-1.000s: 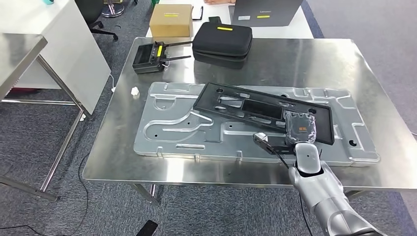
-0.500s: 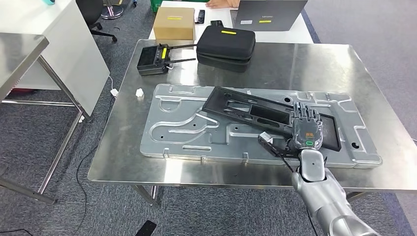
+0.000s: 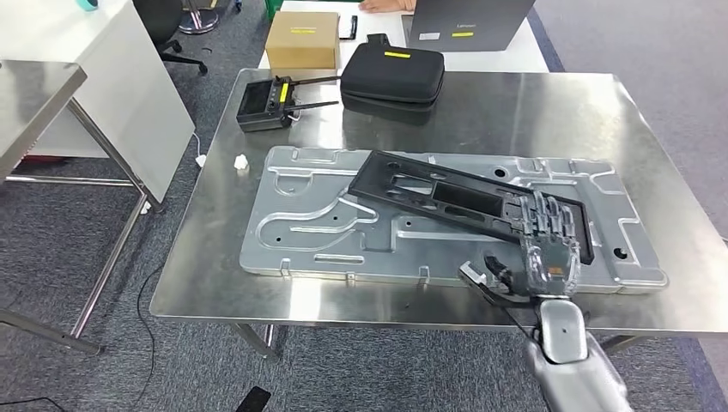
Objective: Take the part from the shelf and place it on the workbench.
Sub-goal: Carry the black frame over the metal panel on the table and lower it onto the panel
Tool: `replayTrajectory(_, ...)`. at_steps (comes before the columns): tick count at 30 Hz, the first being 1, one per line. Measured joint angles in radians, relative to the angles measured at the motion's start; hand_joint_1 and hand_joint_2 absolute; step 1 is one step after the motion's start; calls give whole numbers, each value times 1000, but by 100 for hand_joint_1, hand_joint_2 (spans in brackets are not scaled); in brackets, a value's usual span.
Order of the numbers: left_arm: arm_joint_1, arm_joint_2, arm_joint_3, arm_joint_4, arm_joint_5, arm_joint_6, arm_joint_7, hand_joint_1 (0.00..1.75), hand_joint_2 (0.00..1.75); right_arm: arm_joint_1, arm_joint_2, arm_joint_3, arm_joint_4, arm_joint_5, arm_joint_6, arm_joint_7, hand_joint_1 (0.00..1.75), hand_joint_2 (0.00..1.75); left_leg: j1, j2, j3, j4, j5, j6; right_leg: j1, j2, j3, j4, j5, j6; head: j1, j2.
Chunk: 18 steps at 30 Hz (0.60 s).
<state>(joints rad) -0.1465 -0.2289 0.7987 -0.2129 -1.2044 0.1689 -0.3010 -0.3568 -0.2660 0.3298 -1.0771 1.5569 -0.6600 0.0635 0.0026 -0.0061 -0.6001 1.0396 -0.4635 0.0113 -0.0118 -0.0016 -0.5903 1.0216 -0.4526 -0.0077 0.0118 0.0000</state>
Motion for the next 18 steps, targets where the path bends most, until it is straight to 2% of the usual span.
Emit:
replayTrajectory(1,2,2,1,0,8,7,-3,0,0,25,-29,-3,-37,-4,16,-17,0,0,0,0,-15,35,-25,-4,-3,-3,4,-4,1,-5,-1,0)
replayTrajectory(4,11,9,8,0,27,21,-14,0,0,120,-122,-27,-155,-27,41,-66,0,0,7,1,-97,222,-117,-14,-3,-13,5,-5,-1,-12,-2,0)
replayTrajectory(5,15,10,11,0,30,25,-16,0,0,154,-145,-38,-196,-37,38,-76,0,0,8,1,-113,258,-125,-16,-2,-13,6,-4,-2,-13,-2,0)
replayTrajectory(6,19,12,13,0,33,29,-18,0,0,190,-160,-53,-238,-55,28,-88,0,0,10,2,-111,256,-113,-17,-3,-13,6,-2,-4,-12,-2,0)
replayTrajectory(7,22,13,15,0,36,35,-20,0,0,228,-163,-72,-289,-86,15,-111,0,0,10,2,-90,215,-84,-16,-3,-12,8,0,-6,-11,-2,0)
replayTrajectory(9,24,15,18,0,41,48,-23,0,0,306,-141,-123,-406,-165,-16,-180,0,0,9,1,-19,77,-23,-9,-1,-9,12,4,-13,-6,-2,0)
replayTrajectory(10,24,16,20,0,43,53,-25,0,0,338,-117,-149,-462,-194,-26,-214,0,0,8,1,8,24,-8,-5,0,-6,13,6,-15,-2,-2,0)
replayTrajectory(11,24,17,22,0,44,55,-25,0,0,362,-94,-170,-509,-207,-33,-235,0,0,6,0,24,-7,-4,-2,1,-4,13,7,-16,3,-1,0)
replayTrajectory(14,24,17,24,0,45,58,-26,0,0,414,-48,-212,-605,-211,-38,-254,0,0,2,1,31,-23,-1,15,-2,-1,13,7,-17,21,-1,0)
replayTrajectory(15,25,17,25,0,45,58,-26,0,0,425,-41,-225,-627,-211,-38,-254,0,0,4,2,33,-29,3,22,-4,-1,10,17,-26,27,-1,0)
replayTrajectory(16,26,17,25,0,45,58,-27,0,0,433,-34,-237,-645,-211,-38,-254,0,0,5,3,35,-34,7,29,-5,0,0,43,-45,31,0,0)
replayTrajectory(18,25,16,26,0,45,58,-27,0,0,445,-25,-254,-668,-211,-38,-254,0,0,6,5,34,-38,11,36,-7,0,-48,152,-109,36,0,0)
